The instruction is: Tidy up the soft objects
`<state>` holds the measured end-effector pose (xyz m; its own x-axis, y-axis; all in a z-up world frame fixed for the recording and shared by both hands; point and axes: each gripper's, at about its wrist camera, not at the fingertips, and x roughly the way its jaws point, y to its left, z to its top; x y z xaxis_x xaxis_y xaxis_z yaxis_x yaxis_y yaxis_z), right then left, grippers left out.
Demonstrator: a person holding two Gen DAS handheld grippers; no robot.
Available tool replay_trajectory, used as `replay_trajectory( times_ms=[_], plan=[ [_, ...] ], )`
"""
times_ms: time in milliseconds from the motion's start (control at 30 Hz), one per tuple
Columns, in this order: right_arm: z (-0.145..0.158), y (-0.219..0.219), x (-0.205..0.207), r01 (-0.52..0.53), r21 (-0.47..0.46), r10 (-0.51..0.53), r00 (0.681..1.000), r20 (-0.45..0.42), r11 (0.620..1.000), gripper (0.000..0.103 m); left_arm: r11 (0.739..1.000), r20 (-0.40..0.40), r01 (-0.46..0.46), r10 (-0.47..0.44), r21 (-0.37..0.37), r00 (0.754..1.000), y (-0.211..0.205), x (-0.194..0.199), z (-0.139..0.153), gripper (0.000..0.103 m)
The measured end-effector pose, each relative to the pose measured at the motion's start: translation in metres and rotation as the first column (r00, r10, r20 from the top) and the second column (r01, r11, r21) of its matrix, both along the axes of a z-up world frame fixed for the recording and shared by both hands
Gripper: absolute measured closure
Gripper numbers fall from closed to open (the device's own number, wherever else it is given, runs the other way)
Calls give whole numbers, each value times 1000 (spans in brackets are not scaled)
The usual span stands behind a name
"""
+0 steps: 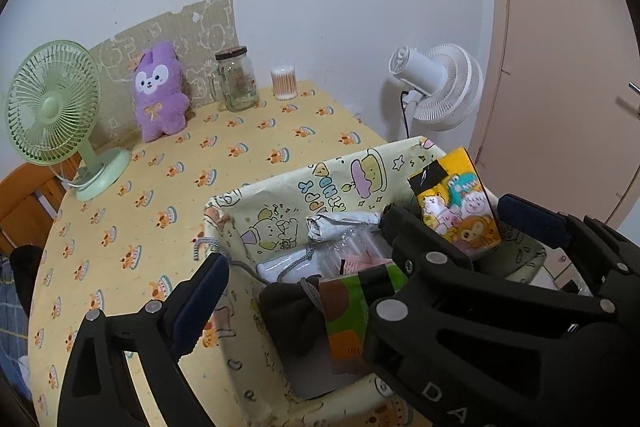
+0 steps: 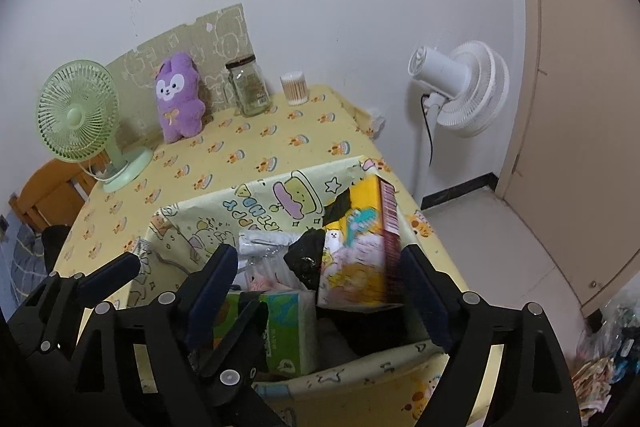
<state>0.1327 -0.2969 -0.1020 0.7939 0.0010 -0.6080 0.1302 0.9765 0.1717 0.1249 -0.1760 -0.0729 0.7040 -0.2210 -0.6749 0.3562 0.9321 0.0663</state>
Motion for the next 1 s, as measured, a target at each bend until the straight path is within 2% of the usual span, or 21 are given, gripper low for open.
replay_trajectory(
  times_ms=[300,600,1000],
  plan=[
    [18,15,-19,-5,-28,6,999,41,1000,14,999,57,-32,32,-3,998,17,-18,16,1],
    [42,37,-40,-20,-50,25,994,103,999,9,998,114,-59,63,-38,991,41,-36,38,0],
    [73,74,-69,-57,-97,75,979,189,994,6,991,203,-118,127,-56,971,78,-63,62,0]
  ],
)
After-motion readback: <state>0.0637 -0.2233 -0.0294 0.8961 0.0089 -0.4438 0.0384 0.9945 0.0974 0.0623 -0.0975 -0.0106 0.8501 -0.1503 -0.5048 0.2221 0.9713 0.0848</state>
